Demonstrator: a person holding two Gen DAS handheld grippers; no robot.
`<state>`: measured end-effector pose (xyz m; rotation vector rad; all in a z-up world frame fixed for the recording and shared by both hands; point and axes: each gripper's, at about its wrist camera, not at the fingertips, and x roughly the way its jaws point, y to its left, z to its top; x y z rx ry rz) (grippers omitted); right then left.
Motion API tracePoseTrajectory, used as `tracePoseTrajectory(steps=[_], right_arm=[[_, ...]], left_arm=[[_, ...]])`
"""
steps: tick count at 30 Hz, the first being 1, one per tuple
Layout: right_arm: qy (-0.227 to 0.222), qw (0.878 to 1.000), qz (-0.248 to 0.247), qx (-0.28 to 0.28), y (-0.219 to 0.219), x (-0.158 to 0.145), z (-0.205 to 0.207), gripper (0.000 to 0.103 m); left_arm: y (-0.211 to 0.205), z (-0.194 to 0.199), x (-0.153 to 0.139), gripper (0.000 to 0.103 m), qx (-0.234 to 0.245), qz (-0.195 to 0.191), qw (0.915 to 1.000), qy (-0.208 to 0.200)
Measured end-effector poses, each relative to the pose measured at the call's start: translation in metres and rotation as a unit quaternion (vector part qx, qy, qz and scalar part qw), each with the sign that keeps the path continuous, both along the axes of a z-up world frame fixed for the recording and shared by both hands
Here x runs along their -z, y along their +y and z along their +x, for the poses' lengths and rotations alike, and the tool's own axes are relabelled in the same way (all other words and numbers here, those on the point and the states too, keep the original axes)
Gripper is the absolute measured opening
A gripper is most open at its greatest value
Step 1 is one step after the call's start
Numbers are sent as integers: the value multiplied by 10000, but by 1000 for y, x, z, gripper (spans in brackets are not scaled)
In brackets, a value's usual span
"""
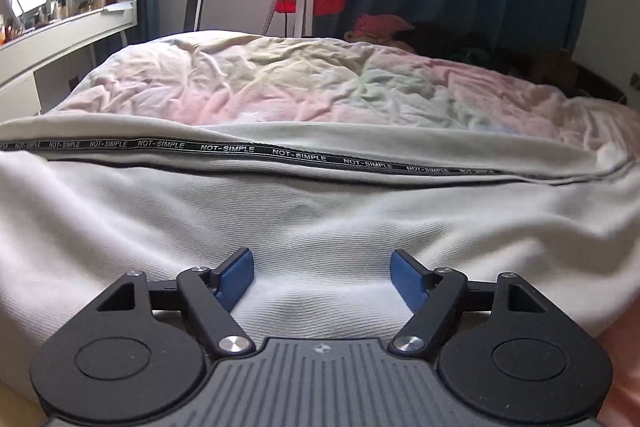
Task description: Fold clothes
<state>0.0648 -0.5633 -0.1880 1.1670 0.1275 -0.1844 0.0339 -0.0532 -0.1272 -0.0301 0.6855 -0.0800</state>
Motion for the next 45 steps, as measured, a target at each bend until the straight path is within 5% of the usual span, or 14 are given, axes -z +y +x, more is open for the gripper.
tracePoseTrajectory(steps=[5,9,13,17,23,26,28,35,39,43,45], right_arm=[[-70,9887,-1483,-219,45,-66,4,13],[-134,9537,-2961,-521,108,-118,0,12],[-269,9012,-4291,-553,191,-152,-13,12],[-521,8500,-5184,-775,273,-152,-28,12],[-407,7375,-6241,-2550,398,-84,-36,12],[-138,6900,-6365,-3444,436,-45,-41,12],[16,6630,-6601,-3531,450,-28,-45,14],[119,6645,-6576,-3548,457,-47,-38,17],[390,6549,-6509,-3820,467,-49,-39,34],[810,6879,-5898,-4151,461,-60,-50,74],[916,7091,-5491,-4328,453,-67,-56,82]], left_arm=[[2,3,-8,82,42,-89,9999,125],[12,3,-20,82,-4,-394,9990,190],[23,4,-38,82,33,-683,9975,183],[44,-6,-70,86,26,-898,9953,-357],[77,-16,-93,87,-172,-1029,9919,-725],[84,-11,-90,87,-197,-941,9936,-596],[89,-10,-90,87,-203,-1047,9926,-575],[95,-5,-87,87,-118,-1207,9910,-559],[103,-6,-87,85,-183,-1399,9883,-581],[108,-10,-89,83,-246,-1364,9884,-617],[107,-14,-89,83,-184,-1356,9887,-617]])
